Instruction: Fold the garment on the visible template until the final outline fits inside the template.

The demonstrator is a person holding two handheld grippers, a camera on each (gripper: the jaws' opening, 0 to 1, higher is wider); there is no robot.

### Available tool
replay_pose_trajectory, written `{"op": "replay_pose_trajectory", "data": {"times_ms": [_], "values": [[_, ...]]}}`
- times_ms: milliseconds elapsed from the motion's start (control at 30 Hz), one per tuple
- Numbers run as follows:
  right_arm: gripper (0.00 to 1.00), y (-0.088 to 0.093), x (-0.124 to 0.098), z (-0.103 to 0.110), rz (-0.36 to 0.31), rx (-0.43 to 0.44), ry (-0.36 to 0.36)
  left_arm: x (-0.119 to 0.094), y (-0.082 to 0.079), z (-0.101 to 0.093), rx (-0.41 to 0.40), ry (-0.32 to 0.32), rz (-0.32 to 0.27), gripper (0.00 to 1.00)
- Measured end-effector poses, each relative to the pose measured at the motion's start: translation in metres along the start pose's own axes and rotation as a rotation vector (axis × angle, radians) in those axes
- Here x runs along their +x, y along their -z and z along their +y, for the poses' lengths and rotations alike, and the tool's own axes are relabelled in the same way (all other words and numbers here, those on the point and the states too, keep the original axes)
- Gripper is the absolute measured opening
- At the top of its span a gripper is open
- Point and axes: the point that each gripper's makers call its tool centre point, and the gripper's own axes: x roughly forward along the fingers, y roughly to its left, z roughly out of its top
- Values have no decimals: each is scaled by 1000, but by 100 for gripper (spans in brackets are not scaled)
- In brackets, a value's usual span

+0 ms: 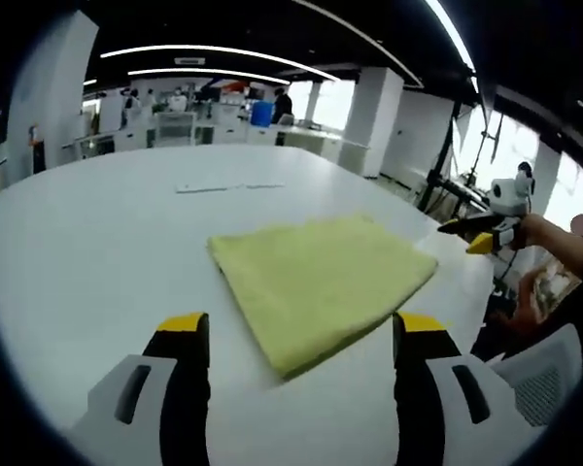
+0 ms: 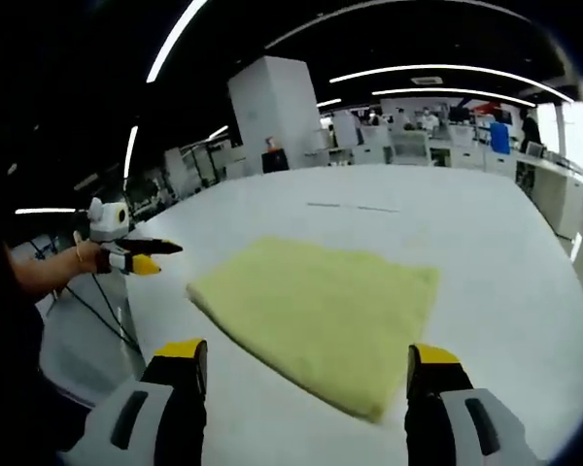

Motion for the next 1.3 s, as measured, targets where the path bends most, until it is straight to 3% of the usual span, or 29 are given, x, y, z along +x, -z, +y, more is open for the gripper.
{"op": "replay_pose_trajectory", "data": {"times_ms": [233, 333, 667, 900, 1300], "values": [[98, -4, -6, 2, -17, -44, 21, -7, -4, -9, -2, 11, -17, 94], [99, -7, -8, 4, -32, -39, 23, -10, -7, -10, -1, 3, -35, 99], [97, -5, -12, 0, -21, -74, 71, -21, -10, -7, -17, -14, -61, 99], [97, -9, -15, -1, -35, -54, 77, -25, -7, -1, 27, -39, -21, 99], [96, -8, -20, -5, -31, -38, 94, -31, -6, -1, 12, -31, -29, 99]]}}
